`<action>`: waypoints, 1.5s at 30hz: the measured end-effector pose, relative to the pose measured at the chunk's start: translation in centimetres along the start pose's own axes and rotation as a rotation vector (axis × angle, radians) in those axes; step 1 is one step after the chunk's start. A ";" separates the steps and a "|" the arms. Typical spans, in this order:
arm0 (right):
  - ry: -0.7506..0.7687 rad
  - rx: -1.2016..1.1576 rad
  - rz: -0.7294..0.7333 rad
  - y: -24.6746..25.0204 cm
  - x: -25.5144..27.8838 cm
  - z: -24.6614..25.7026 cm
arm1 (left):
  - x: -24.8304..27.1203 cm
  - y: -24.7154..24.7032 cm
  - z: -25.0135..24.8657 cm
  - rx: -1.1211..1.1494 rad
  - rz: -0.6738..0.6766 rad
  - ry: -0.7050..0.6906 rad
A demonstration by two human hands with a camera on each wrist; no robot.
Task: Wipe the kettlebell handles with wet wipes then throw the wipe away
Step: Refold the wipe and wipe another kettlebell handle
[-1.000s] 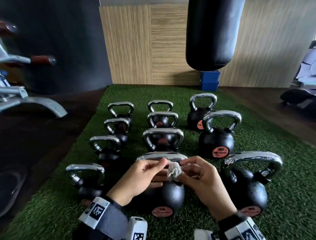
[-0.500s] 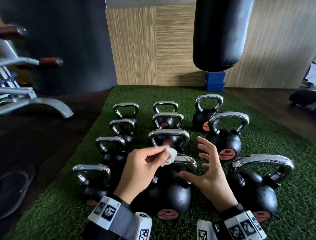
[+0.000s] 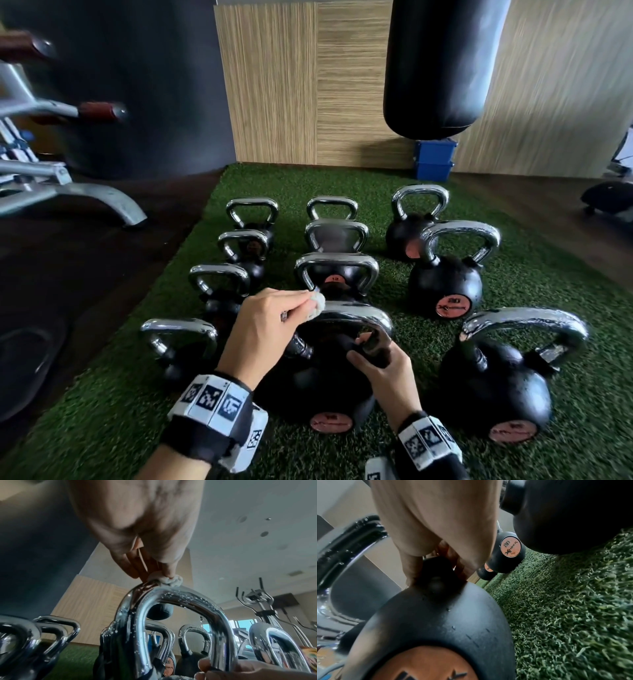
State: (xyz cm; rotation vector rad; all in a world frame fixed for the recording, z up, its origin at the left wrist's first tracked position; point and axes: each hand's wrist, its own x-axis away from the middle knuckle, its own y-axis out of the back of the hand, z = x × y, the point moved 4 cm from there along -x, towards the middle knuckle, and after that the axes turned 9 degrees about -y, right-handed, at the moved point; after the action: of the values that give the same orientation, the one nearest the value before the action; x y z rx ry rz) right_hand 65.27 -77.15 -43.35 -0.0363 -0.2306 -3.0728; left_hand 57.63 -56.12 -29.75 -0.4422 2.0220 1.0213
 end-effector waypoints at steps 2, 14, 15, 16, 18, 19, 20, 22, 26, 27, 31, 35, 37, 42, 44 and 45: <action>0.007 0.023 -0.028 -0.1 0.1 0.1 | 0.0 -0.1 -0.1 -0.058 0.041 -0.033; -0.001 0.025 0.015 0.1 0.0 -0.5 | 6.8 -0.7 5.2 0.302 -0.218 0.411; -0.004 0.019 0.021 0.1 0.0 -0.6 | 7.5 -1.0 5.5 0.333 -0.262 0.460; -0.006 0.018 0.021 0.1 -0.1 -0.7 | 8.3 -1.5 5.8 0.362 -0.302 0.522; 0.003 0.024 0.015 0.1 -0.1 -0.7 | 10.3 -2.7 6.5 0.426 -0.334 0.662; 0.006 0.027 0.012 0.1 -0.1 -0.8 | 11.2 -3.4 6.6 0.444 -0.310 0.728; 0.006 0.030 0.009 0.1 -0.1 -0.8 | 12.1 -4.1 6.7 0.442 -0.275 0.778; 0.003 0.027 0.012 0.1 -0.2 -0.9 | 13.2 -4.9 6.8 0.434 -0.253 0.820; -0.007 0.033 0.029 0.3 -0.2 -0.6 | 13.3 -5.0 6.3 0.466 -0.276 0.797; -0.013 0.033 0.045 0.4 -0.2 -0.4 | 13.1 -4.9 6.1 0.448 -0.280 0.775; 0.022 0.112 0.147 2.1 0.3 0.5 | 12.2 -4.7 5.9 0.381 -0.286 0.729; 0.096 0.342 0.198 3.8 1.9 1.3 | 10.3 -5.6 6.5 0.316 -0.249 0.767; 0.143 0.442 0.202 4.4 2.8 1.8 | 8.8 -6.4 6.6 0.273 -0.193 0.762; 0.336 0.743 0.236 3.2 5.2 4.4 | 3.9 -8.4 5.3 0.052 -0.027 0.584; 0.417 0.709 0.261 2.1 5.6 5.4 | 2.3 -9.2 4.6 0.025 0.053 0.515; 0.429 0.672 0.269 1.7 5.4 5.7 | 1.8 -9.4 4.3 0.014 0.092 0.485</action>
State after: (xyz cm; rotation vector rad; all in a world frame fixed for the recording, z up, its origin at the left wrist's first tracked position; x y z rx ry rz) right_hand 60.13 -78.28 -37.32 0.5573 -1.0911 -2.5023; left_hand 64.48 -58.39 -37.41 -0.6430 2.4960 1.0248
